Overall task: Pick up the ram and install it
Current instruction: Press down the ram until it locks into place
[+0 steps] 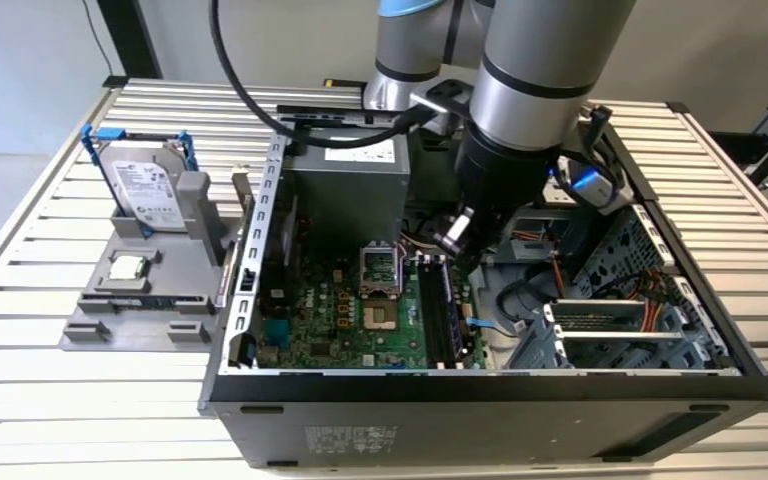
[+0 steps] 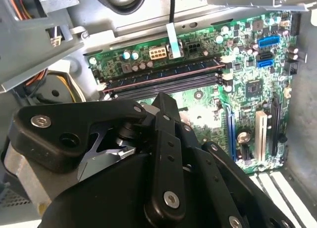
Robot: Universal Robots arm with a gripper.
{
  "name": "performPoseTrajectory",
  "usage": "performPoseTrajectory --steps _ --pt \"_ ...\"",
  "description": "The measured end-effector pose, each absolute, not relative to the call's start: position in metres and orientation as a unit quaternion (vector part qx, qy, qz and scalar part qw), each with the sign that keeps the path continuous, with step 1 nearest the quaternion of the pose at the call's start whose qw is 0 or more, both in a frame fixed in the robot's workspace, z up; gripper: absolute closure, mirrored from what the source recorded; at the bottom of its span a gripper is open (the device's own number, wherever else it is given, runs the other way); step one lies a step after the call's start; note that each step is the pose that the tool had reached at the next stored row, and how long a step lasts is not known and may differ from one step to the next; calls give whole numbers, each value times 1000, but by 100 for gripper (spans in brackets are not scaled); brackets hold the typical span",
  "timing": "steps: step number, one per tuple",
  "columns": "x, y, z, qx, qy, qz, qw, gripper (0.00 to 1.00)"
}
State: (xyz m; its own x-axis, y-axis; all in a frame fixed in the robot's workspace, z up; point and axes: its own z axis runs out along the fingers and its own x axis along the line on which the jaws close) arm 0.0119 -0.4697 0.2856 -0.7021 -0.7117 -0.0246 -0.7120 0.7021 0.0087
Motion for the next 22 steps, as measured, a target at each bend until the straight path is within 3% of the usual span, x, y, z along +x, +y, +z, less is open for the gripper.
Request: performPoseTrajectory --steps 22 --pt "12 -470 282 -427 904 14 11 100"
